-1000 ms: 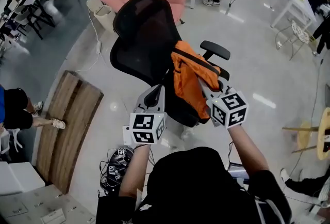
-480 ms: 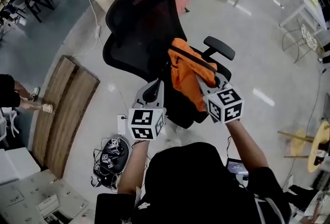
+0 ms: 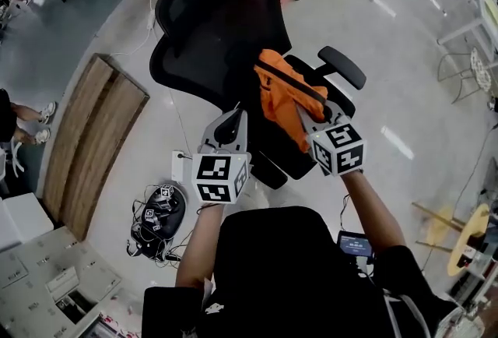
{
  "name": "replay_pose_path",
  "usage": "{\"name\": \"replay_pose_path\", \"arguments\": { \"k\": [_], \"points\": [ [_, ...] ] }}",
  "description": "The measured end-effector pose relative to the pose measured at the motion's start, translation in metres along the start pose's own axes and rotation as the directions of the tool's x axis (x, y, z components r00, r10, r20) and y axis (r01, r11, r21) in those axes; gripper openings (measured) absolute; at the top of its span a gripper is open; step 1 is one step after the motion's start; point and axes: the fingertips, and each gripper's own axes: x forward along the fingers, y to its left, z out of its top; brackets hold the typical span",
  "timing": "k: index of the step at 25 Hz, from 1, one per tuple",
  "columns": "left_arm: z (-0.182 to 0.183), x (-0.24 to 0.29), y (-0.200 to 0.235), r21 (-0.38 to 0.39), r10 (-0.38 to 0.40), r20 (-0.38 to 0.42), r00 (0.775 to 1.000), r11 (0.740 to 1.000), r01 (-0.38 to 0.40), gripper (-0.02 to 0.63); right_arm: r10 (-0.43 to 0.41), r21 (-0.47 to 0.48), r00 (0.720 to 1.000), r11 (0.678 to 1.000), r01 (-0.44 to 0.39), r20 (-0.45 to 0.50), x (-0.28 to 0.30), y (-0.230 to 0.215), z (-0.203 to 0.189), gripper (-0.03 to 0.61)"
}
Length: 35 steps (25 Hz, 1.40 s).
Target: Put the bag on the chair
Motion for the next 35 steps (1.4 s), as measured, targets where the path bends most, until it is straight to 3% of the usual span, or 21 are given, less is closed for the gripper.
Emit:
{"name": "replay_pose_path", "arguments": {
  "k": [12,18,26,35],
  "points": [
    [-0.027,0.023,0.037,-0.080,0.036,-0.058,0.998,0.996,-0.041,0.011,0.081,-0.094,0.989,0.991,-0.093,-0.126,0.055,0.000,-0.012,0.018],
    [-0.032,0.037,0.060,-0.087,0.020,-0.086,0.996,0.996,-0.028,0.011,0.143,-0.173,0.965,0.968,-0.182,-0.219,0.082,0.012,-0.023,0.018],
    [-0.041,0.057,0.079,-0.111,-0.001,-0.120,0.993,0.994,-0.013,0.011,0.236,-0.294,0.911,0.893,-0.341,-0.339,0.106,0.025,-0.041,0.018],
    [-0.056,0.064,0.101,-0.137,-0.002,-0.153,0.988,0.990,-0.020,0.011,0.215,-0.430,0.866,0.798,-0.423,-0.452,0.138,0.024,-0.053,0.018]
  ]
}}
